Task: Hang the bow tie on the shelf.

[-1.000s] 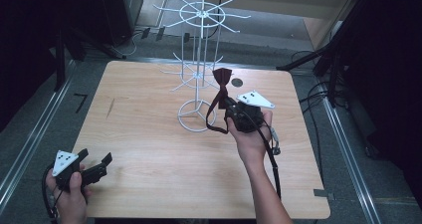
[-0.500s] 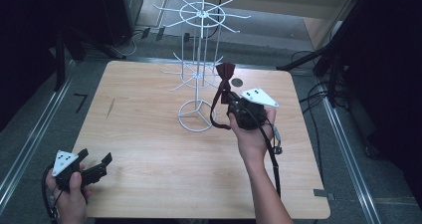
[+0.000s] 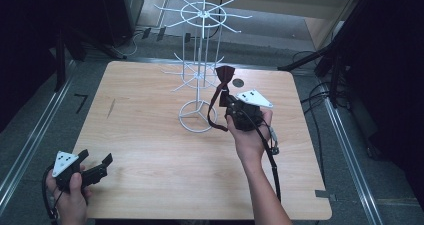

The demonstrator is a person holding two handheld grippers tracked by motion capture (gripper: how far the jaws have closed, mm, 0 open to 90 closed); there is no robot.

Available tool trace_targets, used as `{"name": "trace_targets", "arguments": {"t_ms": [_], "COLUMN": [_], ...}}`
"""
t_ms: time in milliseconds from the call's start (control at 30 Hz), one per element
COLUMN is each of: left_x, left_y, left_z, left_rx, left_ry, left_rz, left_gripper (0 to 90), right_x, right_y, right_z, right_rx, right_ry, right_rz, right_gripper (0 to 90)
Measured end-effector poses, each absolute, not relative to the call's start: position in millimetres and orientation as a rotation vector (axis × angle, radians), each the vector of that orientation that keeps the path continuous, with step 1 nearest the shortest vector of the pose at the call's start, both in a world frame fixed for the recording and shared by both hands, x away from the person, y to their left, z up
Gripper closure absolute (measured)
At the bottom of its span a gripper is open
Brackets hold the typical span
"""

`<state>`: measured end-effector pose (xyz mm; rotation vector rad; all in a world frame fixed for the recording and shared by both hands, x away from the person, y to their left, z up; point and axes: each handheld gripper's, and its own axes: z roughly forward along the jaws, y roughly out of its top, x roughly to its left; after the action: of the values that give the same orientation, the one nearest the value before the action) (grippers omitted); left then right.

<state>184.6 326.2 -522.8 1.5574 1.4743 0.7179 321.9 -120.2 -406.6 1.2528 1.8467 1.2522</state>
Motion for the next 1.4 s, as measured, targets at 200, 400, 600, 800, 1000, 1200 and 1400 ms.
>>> {"name": "trace_targets", "arguments": {"t_ms": [200, 400, 600, 800, 1000, 1200, 1400], "left_x": [185, 185, 185, 185, 185, 185, 185], "left_y": [326, 326, 327, 327, 327, 327, 327], "left_z": [-523, -523, -523, -523, -523, -523, -523], "left_rx": [1.559, 1.558, 1.560, 1.558, 1.558, 1.560, 1.559], "left_ry": [1.476, 1.475, 1.475, 1.474, 1.475, 1.475, 1.475], "left_rz": [0.718, 0.718, 0.716, 0.716, 0.714, 0.715, 0.716], "left_gripper": [13.3, 13.3, 13.3, 13.3, 13.4, 13.3, 13.3], "right_x": [324, 324, 326, 327, 326, 322, 313], "right_y": [-117, -110, -105, -104, -106, -110, -113], "right_z": [-419, -435, -445, -455, -458, -455, -449], "right_rx": [1.274, 1.283, 1.295, 1.314, 1.305, 1.290, 1.252], "right_ry": [1.872, 1.913, 1.940, 1.954, 1.967, 1.956, 1.945], "right_rz": [1.238, 1.220, 1.217, 1.224, 1.292, 1.362, 1.380], "right_gripper": [87.0, 90.0, 90.0, 90.0, 64.8, 39.9, 25.7]}}
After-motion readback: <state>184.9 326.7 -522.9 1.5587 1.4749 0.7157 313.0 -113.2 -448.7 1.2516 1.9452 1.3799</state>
